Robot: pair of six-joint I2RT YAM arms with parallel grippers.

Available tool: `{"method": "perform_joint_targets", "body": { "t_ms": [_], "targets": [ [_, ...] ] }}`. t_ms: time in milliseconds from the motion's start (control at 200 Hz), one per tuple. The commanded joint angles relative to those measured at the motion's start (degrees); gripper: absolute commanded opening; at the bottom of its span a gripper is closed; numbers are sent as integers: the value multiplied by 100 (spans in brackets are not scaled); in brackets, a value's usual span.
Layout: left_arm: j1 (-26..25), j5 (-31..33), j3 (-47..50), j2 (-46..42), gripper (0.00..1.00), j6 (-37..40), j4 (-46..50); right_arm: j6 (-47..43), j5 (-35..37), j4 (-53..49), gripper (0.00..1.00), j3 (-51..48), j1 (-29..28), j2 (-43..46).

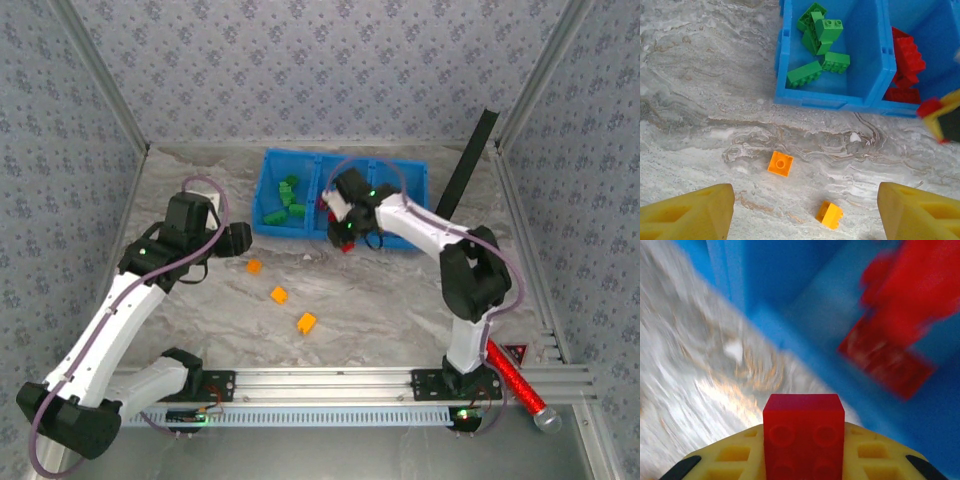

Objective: Sort the legos into containers by color
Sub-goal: Pick up the lego from the center of the table, then place the lego in the container.

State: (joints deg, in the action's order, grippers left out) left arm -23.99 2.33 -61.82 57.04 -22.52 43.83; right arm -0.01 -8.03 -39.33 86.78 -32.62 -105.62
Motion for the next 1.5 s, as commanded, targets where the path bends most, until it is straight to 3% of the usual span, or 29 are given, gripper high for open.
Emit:
{"method": "perform_joint_targets", "body": {
  "t_ms": [0, 230, 440, 965, 1174, 1494],
  "targets": [
    [30, -77, -181, 77, 76, -6, 20, 99, -213, -271, 28, 800, 226, 59],
    [35, 41, -211, 182, 76, -18, -69, 46, 381, -792, 28, 2510, 357, -1040],
    [51, 213, -217, 247, 76, 1, -165, 118, 333, -1342, 28, 3619, 419, -1925],
    [219, 163, -231, 361, 77, 69, -225, 300, 310, -1350, 32, 3511, 558, -2361],
    [216, 128, -269, 352, 78, 63, -137, 301, 334, -1371, 41, 3574, 587, -2436],
    [228, 137, -251, 233, 78, 15, -46, 240, 630, -1366, 46, 3456, 591, -2047]
  ]
}}
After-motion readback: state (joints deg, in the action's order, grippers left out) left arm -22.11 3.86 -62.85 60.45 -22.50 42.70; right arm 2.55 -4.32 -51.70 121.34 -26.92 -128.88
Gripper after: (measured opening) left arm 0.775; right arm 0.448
